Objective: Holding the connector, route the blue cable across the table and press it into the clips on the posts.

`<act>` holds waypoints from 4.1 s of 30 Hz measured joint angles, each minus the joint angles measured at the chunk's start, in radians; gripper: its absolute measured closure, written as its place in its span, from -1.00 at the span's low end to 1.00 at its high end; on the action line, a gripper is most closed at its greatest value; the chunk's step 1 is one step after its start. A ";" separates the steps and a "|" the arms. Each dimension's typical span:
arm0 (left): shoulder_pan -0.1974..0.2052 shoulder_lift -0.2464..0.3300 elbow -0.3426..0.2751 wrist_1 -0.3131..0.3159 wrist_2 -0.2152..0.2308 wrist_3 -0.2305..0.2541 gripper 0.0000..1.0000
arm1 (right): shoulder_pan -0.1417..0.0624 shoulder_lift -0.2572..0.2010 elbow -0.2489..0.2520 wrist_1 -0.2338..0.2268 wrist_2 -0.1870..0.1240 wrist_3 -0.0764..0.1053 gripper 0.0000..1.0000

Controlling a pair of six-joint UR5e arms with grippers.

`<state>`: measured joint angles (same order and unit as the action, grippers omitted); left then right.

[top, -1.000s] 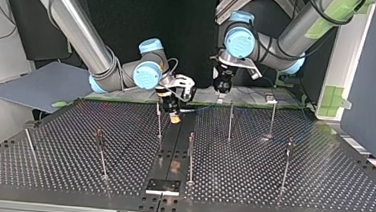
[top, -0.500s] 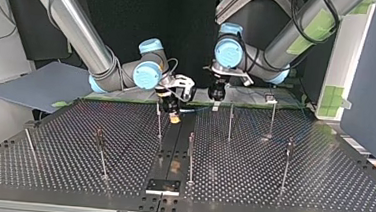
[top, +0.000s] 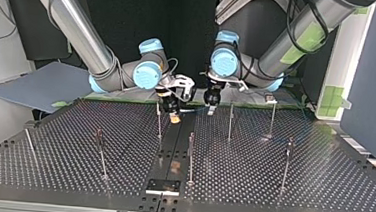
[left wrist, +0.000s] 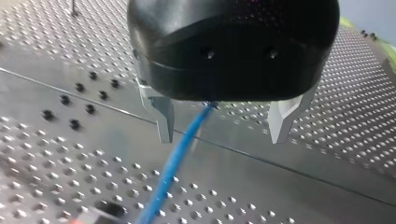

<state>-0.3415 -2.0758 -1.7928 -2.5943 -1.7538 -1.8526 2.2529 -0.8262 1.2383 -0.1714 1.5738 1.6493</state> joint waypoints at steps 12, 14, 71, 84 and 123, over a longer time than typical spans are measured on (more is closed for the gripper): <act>-0.009 -0.071 0.072 -0.024 -0.044 -0.009 -0.03 | 0.001 0.000 0.000 -0.002 -0.001 0.000 1.00; -0.012 -0.072 0.073 -0.025 -0.048 -0.008 0.24 | 0.001 0.000 0.000 -0.002 -0.001 0.000 1.00; -0.030 0.253 0.074 -0.193 -0.182 -0.003 1.00 | -0.003 -0.279 0.005 0.211 -0.010 0.045 1.00; -0.030 0.361 0.074 -0.189 -0.169 -0.003 1.00 | 0.004 -0.373 0.007 0.246 -0.060 0.044 1.00; 0.003 0.279 0.136 -0.123 -0.077 0.003 1.00 | -0.068 -0.342 -0.017 0.234 -0.160 0.063 1.00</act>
<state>-0.3388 -1.7966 -1.6568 -2.7172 -1.8308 -1.8494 2.1845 -1.1685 1.2212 0.0628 1.4135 1.7122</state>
